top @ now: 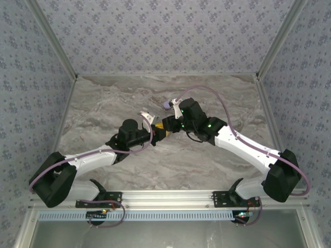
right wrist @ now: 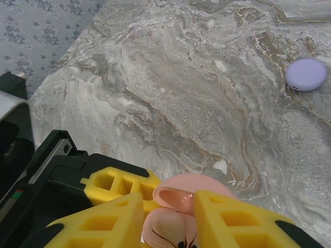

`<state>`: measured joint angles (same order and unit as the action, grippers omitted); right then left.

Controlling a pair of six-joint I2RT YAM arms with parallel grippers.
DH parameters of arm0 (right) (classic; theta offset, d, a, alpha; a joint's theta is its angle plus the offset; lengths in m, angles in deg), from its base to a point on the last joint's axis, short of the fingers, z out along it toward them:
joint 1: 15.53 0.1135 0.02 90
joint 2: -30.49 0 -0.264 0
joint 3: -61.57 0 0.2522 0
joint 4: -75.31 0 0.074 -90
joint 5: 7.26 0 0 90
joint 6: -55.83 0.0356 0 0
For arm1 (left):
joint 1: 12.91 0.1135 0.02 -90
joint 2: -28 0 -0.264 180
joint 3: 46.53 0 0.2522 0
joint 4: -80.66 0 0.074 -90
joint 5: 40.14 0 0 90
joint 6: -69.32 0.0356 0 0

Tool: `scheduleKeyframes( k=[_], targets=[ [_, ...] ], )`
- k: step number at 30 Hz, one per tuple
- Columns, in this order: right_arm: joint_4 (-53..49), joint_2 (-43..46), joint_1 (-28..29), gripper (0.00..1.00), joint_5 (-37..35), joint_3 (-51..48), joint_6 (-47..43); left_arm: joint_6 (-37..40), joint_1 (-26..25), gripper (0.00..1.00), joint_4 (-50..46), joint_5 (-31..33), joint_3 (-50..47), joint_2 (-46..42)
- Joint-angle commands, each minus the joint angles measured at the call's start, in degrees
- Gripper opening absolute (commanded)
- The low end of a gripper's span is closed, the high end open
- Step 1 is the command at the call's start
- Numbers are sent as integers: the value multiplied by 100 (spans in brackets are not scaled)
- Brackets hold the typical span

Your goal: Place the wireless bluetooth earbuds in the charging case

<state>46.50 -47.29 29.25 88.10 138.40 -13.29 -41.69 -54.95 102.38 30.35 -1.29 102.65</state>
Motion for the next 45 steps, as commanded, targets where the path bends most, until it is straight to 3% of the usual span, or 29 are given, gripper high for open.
scheduleKeyframes(
  k=[1, 10, 22, 34, 45],
  targets=[
    [-149, 171, -28, 34, -166, 166, -85, 157, -46, 8, -69, 39, 156, -166],
    [-323, 409, -391, 34, -88, 94, 49, 734, -138, 8, -312, -106, 155, -249],
    [-601, 476, -1184, 34, 743, -14, 460, 1777, -295, 8, -1058, -625, 289, -528],
    [-861, -84, -1231, 36, 1428, 299, 469, 2128, -373, 7, -1499, -756, 524, -549],
    [-1180, -499, -1092, 36, 1639, 713, 282, 2234, -403, 7, -1571, -723, 600, -507]
  ],
)
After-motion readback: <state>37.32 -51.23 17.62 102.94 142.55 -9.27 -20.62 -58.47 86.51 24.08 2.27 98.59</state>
